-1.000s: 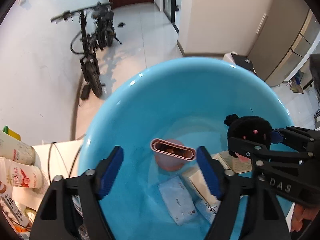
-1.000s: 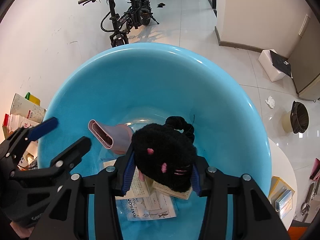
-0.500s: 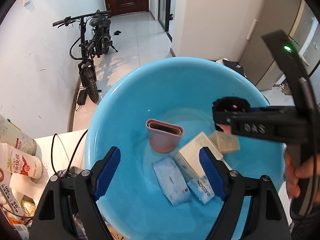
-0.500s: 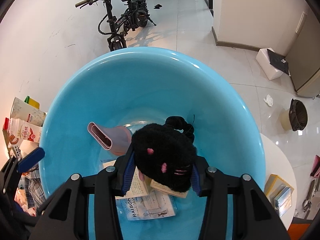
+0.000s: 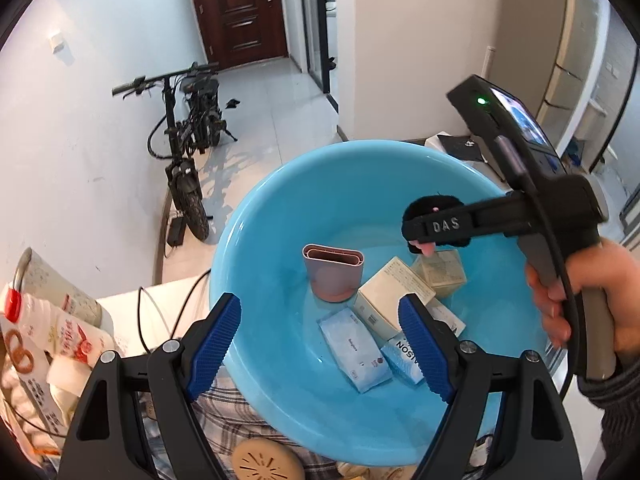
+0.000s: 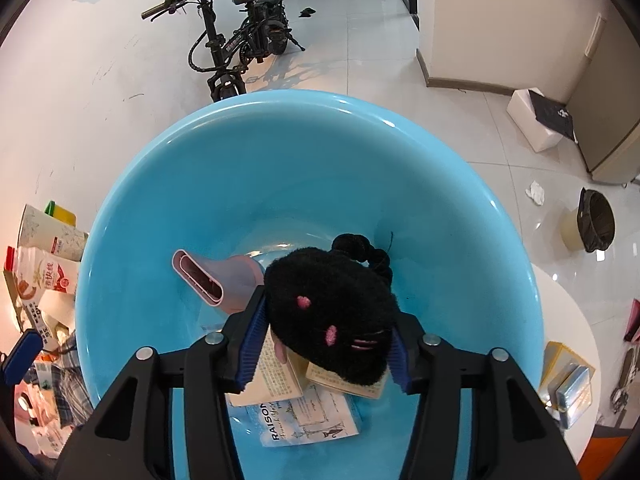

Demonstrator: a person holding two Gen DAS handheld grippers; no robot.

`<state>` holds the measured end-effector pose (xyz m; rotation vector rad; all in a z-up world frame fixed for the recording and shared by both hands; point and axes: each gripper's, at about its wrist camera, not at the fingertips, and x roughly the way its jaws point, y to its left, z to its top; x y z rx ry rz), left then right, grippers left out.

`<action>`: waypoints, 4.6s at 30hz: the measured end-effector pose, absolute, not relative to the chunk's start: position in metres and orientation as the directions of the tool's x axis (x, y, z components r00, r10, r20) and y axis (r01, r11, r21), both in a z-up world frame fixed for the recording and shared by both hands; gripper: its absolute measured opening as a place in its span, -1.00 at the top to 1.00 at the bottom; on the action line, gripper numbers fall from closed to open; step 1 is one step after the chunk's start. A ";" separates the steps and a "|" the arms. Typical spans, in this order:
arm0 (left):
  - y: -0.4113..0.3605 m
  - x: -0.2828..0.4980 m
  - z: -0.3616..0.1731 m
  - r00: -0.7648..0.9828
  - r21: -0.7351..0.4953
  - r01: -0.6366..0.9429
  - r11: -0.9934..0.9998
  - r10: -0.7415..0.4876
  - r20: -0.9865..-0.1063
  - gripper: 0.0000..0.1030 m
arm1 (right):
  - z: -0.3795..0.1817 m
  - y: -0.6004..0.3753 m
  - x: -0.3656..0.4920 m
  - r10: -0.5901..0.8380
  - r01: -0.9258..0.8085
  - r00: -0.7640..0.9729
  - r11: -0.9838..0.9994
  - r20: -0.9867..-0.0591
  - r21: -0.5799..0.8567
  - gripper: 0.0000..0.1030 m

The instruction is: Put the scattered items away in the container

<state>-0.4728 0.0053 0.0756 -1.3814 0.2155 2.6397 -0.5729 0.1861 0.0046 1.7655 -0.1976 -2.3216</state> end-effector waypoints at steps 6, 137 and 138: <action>0.004 -0.463 0.087 -0.590 0.006 -0.218 -0.976 0.127 -0.797 -0.62 | 0.007 0.182 -0.567 -0.229 0.103 -0.254 -0.972 -0.940 0.209 -0.21; -0.031 -0.139 -0.040 -0.602 -0.060 -0.082 -0.995 0.098 -0.793 -0.63 | -0.031 0.177 -0.128 -0.150 0.166 -0.642 -0.985 -0.752 0.055 -0.80; -0.030 -0.140 -0.040 -0.600 -0.048 -0.084 -0.995 0.089 -0.795 -0.63 | -0.030 0.177 -0.130 -0.145 0.163 -0.641 -0.985 -0.753 0.051 -0.80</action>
